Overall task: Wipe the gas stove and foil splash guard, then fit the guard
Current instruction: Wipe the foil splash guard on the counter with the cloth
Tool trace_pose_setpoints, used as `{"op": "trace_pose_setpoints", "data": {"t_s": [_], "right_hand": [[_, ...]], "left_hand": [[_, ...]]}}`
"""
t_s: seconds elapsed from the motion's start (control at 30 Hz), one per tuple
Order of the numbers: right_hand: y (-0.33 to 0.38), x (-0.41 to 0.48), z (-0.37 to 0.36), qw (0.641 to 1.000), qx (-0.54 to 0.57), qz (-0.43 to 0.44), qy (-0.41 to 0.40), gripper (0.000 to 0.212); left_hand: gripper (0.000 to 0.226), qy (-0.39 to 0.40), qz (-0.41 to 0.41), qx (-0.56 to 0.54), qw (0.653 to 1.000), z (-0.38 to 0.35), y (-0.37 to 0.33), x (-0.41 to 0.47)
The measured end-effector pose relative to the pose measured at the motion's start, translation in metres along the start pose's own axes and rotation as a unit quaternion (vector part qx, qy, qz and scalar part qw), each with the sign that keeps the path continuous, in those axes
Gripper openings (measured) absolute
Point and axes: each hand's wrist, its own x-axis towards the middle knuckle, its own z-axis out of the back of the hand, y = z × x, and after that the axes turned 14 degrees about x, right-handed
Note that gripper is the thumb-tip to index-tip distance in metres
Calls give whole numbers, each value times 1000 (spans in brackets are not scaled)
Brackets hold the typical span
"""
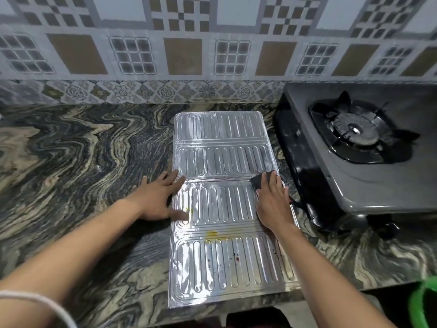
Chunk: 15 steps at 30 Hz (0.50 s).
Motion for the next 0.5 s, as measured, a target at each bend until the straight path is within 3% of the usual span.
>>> {"op": "trace_pose_setpoints", "data": {"t_s": [0.1, 0.37, 0.5], "right_hand": [[-1, -2, 4, 1000, 14, 5, 16, 59], [10, -72, -7, 999, 36, -9, 4, 60], [38, -80, -24, 999, 24, 30, 2, 70]], "left_hand": [[153, 40, 3, 24, 999, -2, -2, -3], [154, 50, 12, 23, 998, 1, -5, 0], [154, 51, 8, 24, 998, 2, -6, 0]]}}
